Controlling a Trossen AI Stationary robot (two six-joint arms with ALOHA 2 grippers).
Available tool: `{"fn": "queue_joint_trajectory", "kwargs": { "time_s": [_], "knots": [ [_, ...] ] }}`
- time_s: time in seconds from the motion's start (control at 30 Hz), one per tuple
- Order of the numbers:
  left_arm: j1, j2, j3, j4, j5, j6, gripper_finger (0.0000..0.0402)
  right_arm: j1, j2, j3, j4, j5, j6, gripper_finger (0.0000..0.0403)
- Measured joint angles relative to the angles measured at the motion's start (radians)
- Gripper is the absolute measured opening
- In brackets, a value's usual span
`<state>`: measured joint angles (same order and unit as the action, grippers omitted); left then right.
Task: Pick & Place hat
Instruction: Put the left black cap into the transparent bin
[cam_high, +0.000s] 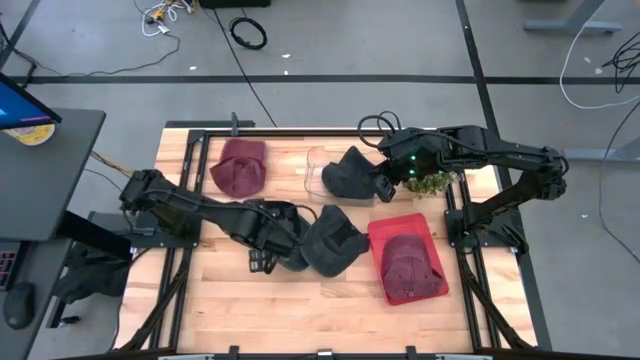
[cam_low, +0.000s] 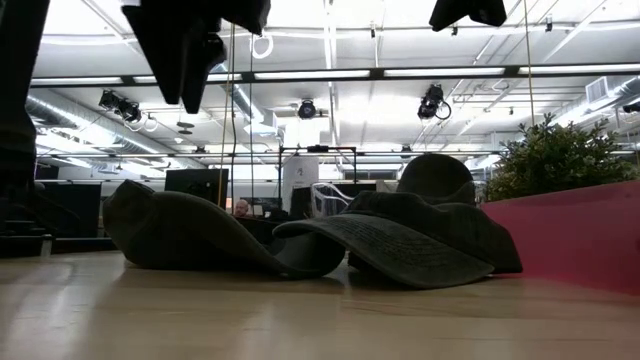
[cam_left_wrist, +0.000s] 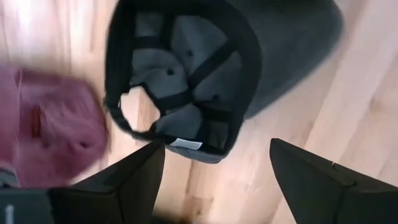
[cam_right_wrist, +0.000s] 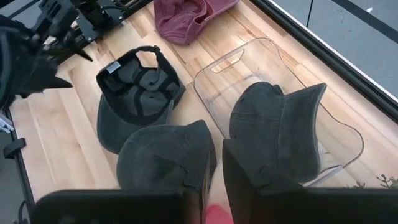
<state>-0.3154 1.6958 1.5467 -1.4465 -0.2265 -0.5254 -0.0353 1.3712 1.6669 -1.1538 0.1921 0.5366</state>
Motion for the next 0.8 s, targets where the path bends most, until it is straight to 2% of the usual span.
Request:
{"fn": "queue_joint_trajectory", "kwargs": {
  "time_s": [0.1, 0.27, 0.57, 0.7, 0.8],
  "knots": [
    [0.005, 0.0, 0.0, -0.005, -0.02, -0.106, 0.0295, 0.0, 0.0, 0.0, -0.004, -0.001, -0.009, 0.005],
    [-0.034, -0.007, -0.012, 0.018, -0.019, -0.19, 0.0296, 0.0, 0.0, 0.0, -0.008, -0.004, -0.028, 0.005],
    [-0.174, -0.046, -0.222, 0.059, -0.01, -0.461, 0.0296, 0.0, 0.0, 0.0, -0.008, -0.009, -0.048, 0.005],
    [-0.259, -0.116, -0.32, 0.12, -0.085, -0.639, 0.0296, -0.001, 0.0, 0.0, -0.007, -0.022, -0.048, 0.005],
    [-0.327, -0.179, -0.397, 0.207, -0.187, -0.77, 0.0296, -0.001, 0.0, 0.0, -0.003, -0.027, -0.048, 0.005]
  ]
}}
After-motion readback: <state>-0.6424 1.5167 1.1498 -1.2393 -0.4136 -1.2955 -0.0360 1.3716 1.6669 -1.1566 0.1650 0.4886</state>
